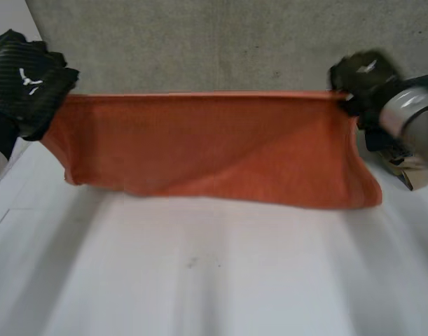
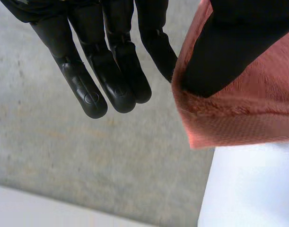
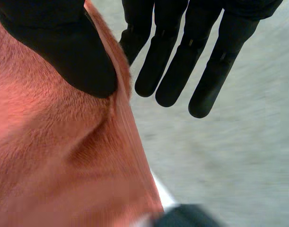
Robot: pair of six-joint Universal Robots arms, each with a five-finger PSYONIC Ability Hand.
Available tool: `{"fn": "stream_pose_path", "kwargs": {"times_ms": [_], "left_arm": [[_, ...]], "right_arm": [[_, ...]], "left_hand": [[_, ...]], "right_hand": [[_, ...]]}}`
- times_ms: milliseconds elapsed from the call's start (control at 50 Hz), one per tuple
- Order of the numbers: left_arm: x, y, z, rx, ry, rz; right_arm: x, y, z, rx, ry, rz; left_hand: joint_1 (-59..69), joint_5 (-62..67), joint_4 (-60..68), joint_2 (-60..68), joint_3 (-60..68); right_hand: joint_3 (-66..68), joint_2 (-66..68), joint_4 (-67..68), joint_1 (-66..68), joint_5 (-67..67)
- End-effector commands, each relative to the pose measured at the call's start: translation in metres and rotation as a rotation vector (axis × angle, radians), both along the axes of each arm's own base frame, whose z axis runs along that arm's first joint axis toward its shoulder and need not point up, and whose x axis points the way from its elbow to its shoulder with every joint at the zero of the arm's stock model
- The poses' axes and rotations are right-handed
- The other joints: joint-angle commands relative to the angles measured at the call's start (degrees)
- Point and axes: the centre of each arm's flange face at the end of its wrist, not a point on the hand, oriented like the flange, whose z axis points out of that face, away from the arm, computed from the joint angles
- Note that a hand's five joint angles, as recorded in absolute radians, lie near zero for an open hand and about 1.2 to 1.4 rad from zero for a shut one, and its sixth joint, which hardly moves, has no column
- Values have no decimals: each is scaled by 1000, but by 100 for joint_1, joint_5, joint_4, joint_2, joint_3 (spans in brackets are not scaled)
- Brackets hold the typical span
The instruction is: Fold the laundry.
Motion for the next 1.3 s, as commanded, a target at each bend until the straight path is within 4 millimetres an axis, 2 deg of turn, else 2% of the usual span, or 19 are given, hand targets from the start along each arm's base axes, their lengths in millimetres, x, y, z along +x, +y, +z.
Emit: {"fn": "stream_pose_path", "kwargs": {"times_ms": [20, 100, 200, 280, 380, 460, 520, 540, 560, 620, 700, 760, 840, 1000, 1020, 1100, 1220, 1260, 1300], "left_arm": [[18, -19, -14, 91, 59, 53], [15, -22, -31, 205, 128, 22], [16, -28, -61, 384, 182, 7], [14, -40, -93, 513, 173, 15], [10, -70, -102, 487, 116, 5], [-3, -105, -83, 364, 81, 3], [-20, -131, -46, 186, 97, 4], [-23, -138, -35, 131, 107, 6], [-27, -149, -8, 2, 131, 12], [-32, -159, 44, -256, 212, 3], [-30, -158, 79, -445, 332, -30], [-27, -152, 91, -483, 374, -43], [-22, -142, 72, -380, 382, -30], [-14, -127, -21, -83, 339, 28], [-10, -124, -37, -35, 331, 44], [-6, -112, -76, 86, 307, 53], [-2, -103, -106, 183, 286, 45], [6, -105, -113, 200, 282, 70], [10, -105, -115, 207, 282, 82]], "right_arm": [[-32, 74, 52, -36, 149, -69], [-36, 107, 50, 43, 201, -61], [-37, 119, 25, 174, 275, -39], [-37, 108, -4, 247, 364, -56], [-25, 80, -23, 243, 446, -103], [-9, 29, -21, 84, 430, -198], [-1, 3, -2, -65, 381, -251], [6, -10, 17, -189, 323, -274], [10, -15, 29, -260, 288, -285], [22, -24, 75, -543, 116, -311], [26, -12, 116, -774, -28, -322], [25, -4, 118, -769, -35, -311], [26, 1, 98, -682, 1, -289], [21, 9, 9, -322, 163, -200], [18, 13, -11, -241, 188, -172], [3, 10, -54, -56, 180, -158], [-8, 6, -96, 151, 100, -174], [-14, 5, -106, 218, 79, -192], [-21, 3, -110, 249, 72, -209]], "left_hand": [[1294, 1443, 1115, 1137, 1159], [1294, 1443, 1115, 1137, 1159], [1294, 1443, 1115, 1137, 1159], [1294, 1443, 1115, 1137, 1159], [1294, 1443, 1115, 1137, 1159], [1294, 1443, 1115, 1137, 1159], [1294, 1443, 1115, 1137, 1159], [1294, 1443, 1115, 1137, 1159], [1294, 1443, 1115, 1137, 1159], [1294, 1443, 1115, 1137, 1159], [1294, 1443, 1115, 1137, 1159], [1294, 1443, 1115, 1137, 1159], [1294, 1443, 1115, 1137, 1159], [1294, 1443, 1115, 1137, 1159], [1294, 1443, 1115, 1137, 1159], [1294, 1443, 1115, 1137, 1159], [1294, 1443, 1115, 1137, 1159], [1294, 1443, 1115, 1137, 1159], [1294, 1443, 1115, 1137, 1159]], "right_hand": [[1205, 1259, 1147, 1501, 1352], [1205, 1259, 1147, 1501, 1352], [1205, 1259, 1147, 1501, 1352], [1205, 1259, 1147, 1501, 1352], [1205, 1259, 1147, 1501, 1352], [1205, 1259, 1147, 1501, 1352], [1205, 1259, 1147, 1501, 1352], [1205, 1259, 1147, 1501, 1352], [1205, 1259, 1147, 1501, 1352], [1205, 1259, 1147, 1501, 1352], [1205, 1259, 1147, 1501, 1352], [1205, 1259, 1147, 1501, 1352], [1205, 1259, 1147, 1501, 1352], [1205, 1259, 1147, 1501, 1352], [1205, 1259, 1147, 1501, 1352], [1205, 1259, 1147, 1501, 1352], [1205, 1259, 1147, 1501, 1352], [-1303, -1250, -1362, -1008, -1157], [-1615, -1561, -1673, -1319, -1468]]}}
